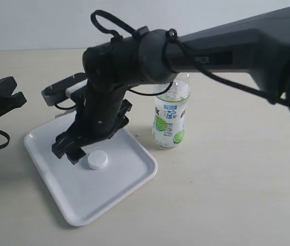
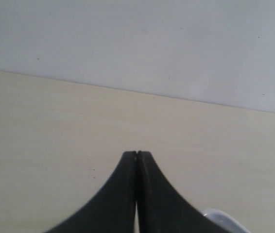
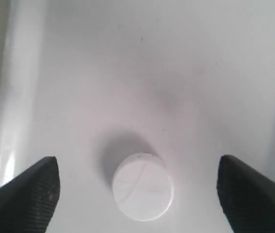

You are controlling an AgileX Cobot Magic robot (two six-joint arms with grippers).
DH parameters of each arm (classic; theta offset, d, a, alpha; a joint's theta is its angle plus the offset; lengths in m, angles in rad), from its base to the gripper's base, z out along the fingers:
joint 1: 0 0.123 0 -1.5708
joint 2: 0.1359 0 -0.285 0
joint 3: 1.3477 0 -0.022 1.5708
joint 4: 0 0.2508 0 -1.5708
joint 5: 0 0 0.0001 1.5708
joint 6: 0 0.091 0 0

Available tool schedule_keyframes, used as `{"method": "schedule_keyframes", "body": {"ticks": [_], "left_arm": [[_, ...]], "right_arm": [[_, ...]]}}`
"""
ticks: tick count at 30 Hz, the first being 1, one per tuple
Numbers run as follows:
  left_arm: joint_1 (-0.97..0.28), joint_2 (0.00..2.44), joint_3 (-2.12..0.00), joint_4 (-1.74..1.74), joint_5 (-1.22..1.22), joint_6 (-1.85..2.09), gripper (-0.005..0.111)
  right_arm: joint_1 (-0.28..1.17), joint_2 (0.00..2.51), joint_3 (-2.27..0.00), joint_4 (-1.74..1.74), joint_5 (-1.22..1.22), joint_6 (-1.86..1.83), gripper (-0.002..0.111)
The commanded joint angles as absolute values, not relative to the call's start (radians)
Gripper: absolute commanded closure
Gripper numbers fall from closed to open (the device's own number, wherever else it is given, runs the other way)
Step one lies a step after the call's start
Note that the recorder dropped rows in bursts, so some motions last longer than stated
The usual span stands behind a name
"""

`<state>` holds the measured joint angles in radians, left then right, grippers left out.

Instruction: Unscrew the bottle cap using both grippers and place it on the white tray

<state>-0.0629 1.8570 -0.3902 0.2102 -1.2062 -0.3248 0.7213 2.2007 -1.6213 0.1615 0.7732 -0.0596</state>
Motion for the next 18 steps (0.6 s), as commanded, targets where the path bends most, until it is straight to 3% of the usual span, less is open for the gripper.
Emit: {"method": "schedule_keyframes", "body": {"ticks": [1, 6, 9, 13, 16, 18], "left_arm": [[-0.058, 1.848, -0.384, 0.205, -1.217, -0.319, 0.107], [-0.058, 1.848, -0.384, 0.239, -1.213, -0.319, 0.107], [-0.058, 1.848, -0.384, 0.323, -1.221, -0.317, 0.107], [-0.08, 1.848, -0.384, 0.376, -1.221, -0.286, 0.107], [-0.114, 1.83, -0.384, 0.339, -1.221, -0.273, 0.107], [-0.144, 1.807, -0.384, 0.319, -1.191, -0.24, 0.107]], "right_arm": [[0.721, 2.075, -1.623, 0.149, 0.737, -0.059, 0.027], [0.721, 1.888, -1.623, 0.07, 0.768, -0.058, 0.035], [0.721, 1.751, -1.623, -0.007, 0.799, -0.031, 0.054], [0.721, 1.579, -1.615, -0.133, 0.865, 0.057, 0.093], [0.721, 1.459, -1.576, -0.245, 0.892, 0.154, 0.108], [0.721, 1.381, -1.534, -0.292, 0.894, 0.198, 0.108]]}}
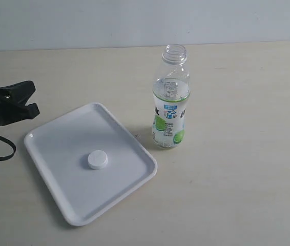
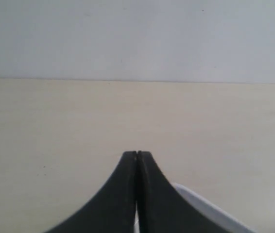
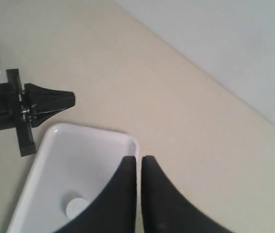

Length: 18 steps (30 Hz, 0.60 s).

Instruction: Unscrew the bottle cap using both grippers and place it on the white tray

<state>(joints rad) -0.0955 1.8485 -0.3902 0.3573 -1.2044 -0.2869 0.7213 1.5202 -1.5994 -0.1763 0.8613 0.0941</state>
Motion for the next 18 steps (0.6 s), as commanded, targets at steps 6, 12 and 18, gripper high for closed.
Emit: {"method": "schedule_keyframes", "body": {"ticks": [6, 12, 18], "left_arm": [[-0.254, 1.659, -0.384, 0.169, -0.941, -0.152, 0.107], [-0.278, 1.488, -0.289, 0.146, -0.901, -0.132, 0.107], [-0.278, 1.248, -0.103, 0.112, -0.959, -0.135, 0.107]], "right_arm": [[0.721, 1.141, -1.328, -0.361, 0.872, 0.278, 0.108], [0.721, 0.93, -1.046, -0.497, 0.759, 0.46, 0.108], [0.721, 0.799, -0.802, -0.687, 0.623, 0.66, 0.108]]}}
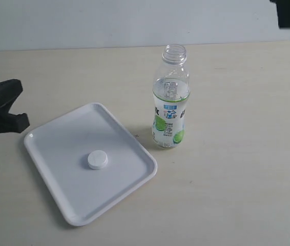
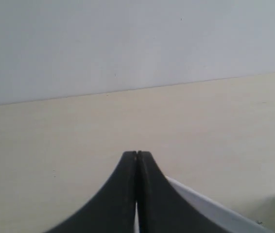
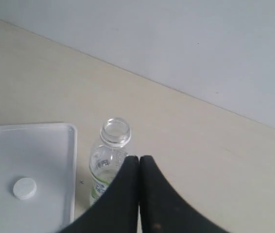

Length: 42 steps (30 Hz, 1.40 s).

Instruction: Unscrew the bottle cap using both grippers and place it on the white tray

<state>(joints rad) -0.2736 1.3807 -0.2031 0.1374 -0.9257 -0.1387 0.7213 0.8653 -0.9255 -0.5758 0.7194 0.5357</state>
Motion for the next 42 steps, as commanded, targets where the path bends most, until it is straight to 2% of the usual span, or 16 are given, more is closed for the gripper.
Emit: {"method": "schedule_keyframes", "body": {"ticks": [1, 7, 14, 32, 34, 35, 37, 42], "left_arm": [[-0.278, 1.205, -0.075, 0.112, -0.959, -0.135, 0.107], [-0.278, 0.952, 0.0, 0.108, -0.956, -0.135, 0.107], [-0.278, 0.744, 0.0, 0.258, -0.743, -0.296, 0.107], [-0.328, 0.688, 0.0, 0.33, -0.716, -0.216, 0.107], [-0.326, 0.591, 0.0, 0.295, -0.504, -0.222, 0.107], [-0.324, 0.483, 0.0, 0.186, -0.284, -0.218, 0.107], [-0.309, 0.301, 0.0, 0.141, -0.067, -0.205, 0.107], [-0.251, 0.0, 0.0, 0.171, 0.215, -0.202, 0.107]], "right_arm": [[0.721, 0.785, -0.772, -0.715, 0.6, 0.688, 0.108], [0.721, 0.77, -0.661, -0.733, 0.55, 0.729, 0.108], [0.721, 0.772, -0.635, -0.582, 0.586, 0.734, 0.108], [0.721, 0.772, -0.635, -0.58, 0.571, 0.734, 0.108], [0.721, 0.772, -0.635, -0.58, 0.571, 0.734, 0.108], [0.721, 0.772, -0.635, -0.58, 0.571, 0.734, 0.108], [0.721, 0.772, -0.635, -0.58, 0.571, 0.734, 0.108], [0.721, 0.772, -0.635, -0.58, 0.571, 0.734, 0.108]]}}
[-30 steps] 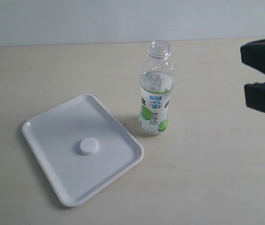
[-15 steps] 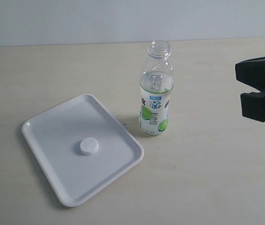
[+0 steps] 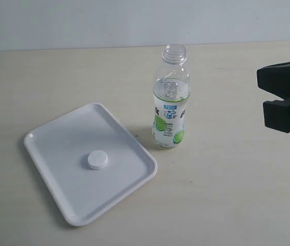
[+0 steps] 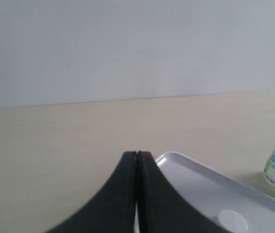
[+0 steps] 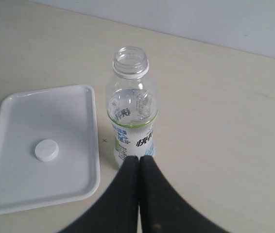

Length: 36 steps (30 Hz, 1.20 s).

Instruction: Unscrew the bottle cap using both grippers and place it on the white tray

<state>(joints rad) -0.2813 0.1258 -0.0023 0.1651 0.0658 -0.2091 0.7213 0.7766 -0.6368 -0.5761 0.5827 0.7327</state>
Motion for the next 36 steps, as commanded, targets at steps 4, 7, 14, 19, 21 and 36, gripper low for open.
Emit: {"method": "schedule_keyframes", "body": {"ticks": [4, 7, 14, 19, 21, 36], "left_arm": [[-0.178, 0.0, 0.0, 0.179, 0.274, -0.185, 0.107], [-0.141, 0.0, 0.0, 0.181, 0.309, -0.185, 0.107], [-0.132, 0.0, 0.0, 0.181, 0.365, -0.183, 0.107], [-0.132, 0.0, 0.0, 0.181, 0.365, -0.183, 0.107], [-0.132, 0.0, 0.0, 0.181, 0.365, -0.183, 0.107], [-0.132, 0.0, 0.0, 0.181, 0.365, -0.183, 0.107]], "right_arm": [[0.721, 0.772, -0.635, -0.58, 0.573, 0.734, 0.108], [0.721, 0.772, -0.635, -0.582, 0.573, 0.734, 0.108], [0.721, 0.772, -0.635, -0.582, 0.571, 0.734, 0.108], [0.721, 0.772, -0.635, -0.582, 0.571, 0.734, 0.108], [0.721, 0.772, -0.635, -0.582, 0.571, 0.734, 0.108], [0.721, 0.772, -0.635, -0.585, 0.571, 0.731, 0.108]]}}
